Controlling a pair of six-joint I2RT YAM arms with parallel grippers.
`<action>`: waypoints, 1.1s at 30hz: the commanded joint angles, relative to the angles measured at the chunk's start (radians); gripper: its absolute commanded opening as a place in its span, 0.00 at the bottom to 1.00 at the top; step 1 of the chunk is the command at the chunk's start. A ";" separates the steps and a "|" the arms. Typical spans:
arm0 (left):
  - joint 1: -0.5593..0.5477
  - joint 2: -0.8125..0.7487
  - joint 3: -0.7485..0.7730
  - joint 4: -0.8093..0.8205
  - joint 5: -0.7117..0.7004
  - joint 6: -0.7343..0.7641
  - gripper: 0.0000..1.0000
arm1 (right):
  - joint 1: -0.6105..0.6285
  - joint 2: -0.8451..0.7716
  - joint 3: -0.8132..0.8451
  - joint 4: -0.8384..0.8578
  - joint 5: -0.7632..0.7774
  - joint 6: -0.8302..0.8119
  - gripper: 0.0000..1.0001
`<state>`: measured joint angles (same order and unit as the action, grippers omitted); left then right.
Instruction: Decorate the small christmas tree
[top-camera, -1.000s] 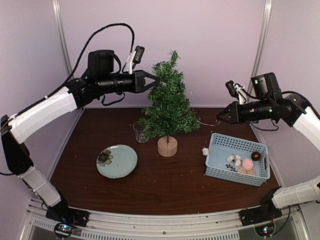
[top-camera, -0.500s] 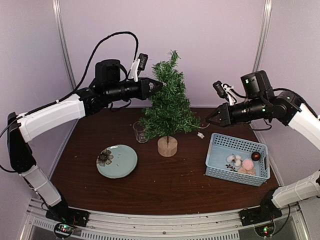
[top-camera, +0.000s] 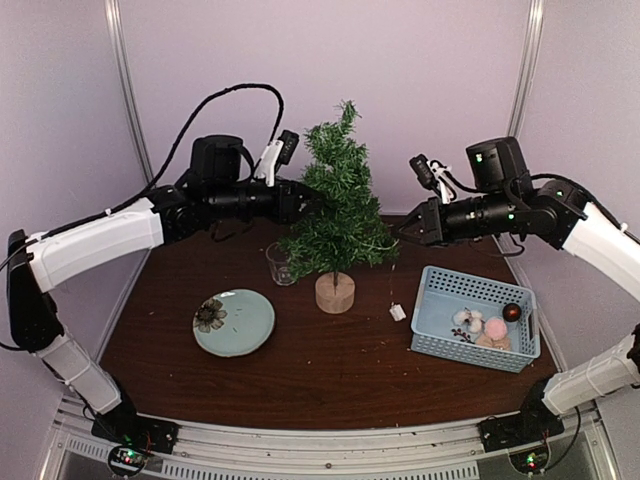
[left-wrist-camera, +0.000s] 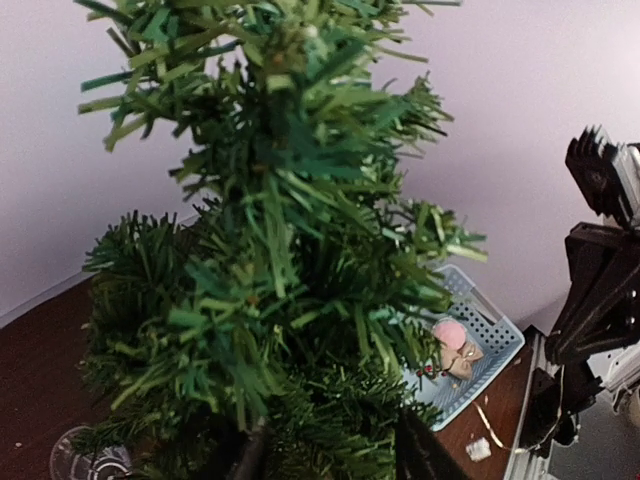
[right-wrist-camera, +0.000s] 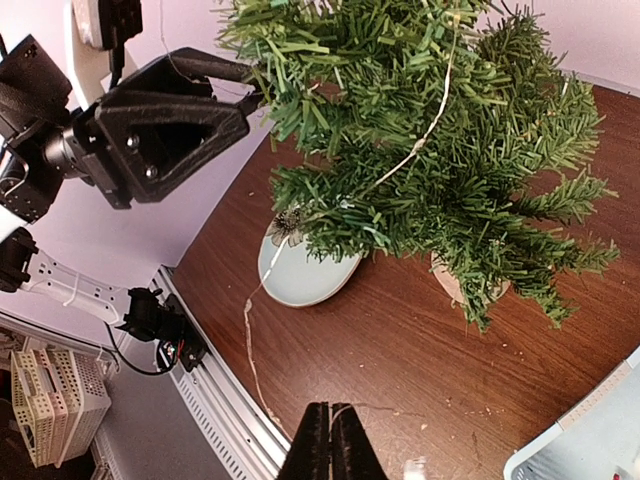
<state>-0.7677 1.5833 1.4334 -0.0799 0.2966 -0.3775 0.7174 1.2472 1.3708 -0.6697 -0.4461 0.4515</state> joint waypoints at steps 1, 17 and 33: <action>-0.002 -0.118 -0.041 -0.043 -0.039 0.041 0.48 | 0.009 0.003 0.001 0.062 -0.007 0.034 0.00; -0.192 -0.443 -0.471 -0.045 -0.246 0.364 0.70 | 0.009 -0.015 -0.086 0.215 -0.032 0.187 0.00; -0.499 0.034 -0.399 0.575 -0.590 0.423 0.42 | 0.047 -0.008 -0.110 0.292 -0.061 0.274 0.00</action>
<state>-1.2564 1.5509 0.9676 0.2470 -0.1387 0.0257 0.7456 1.2476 1.2572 -0.4160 -0.5014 0.7105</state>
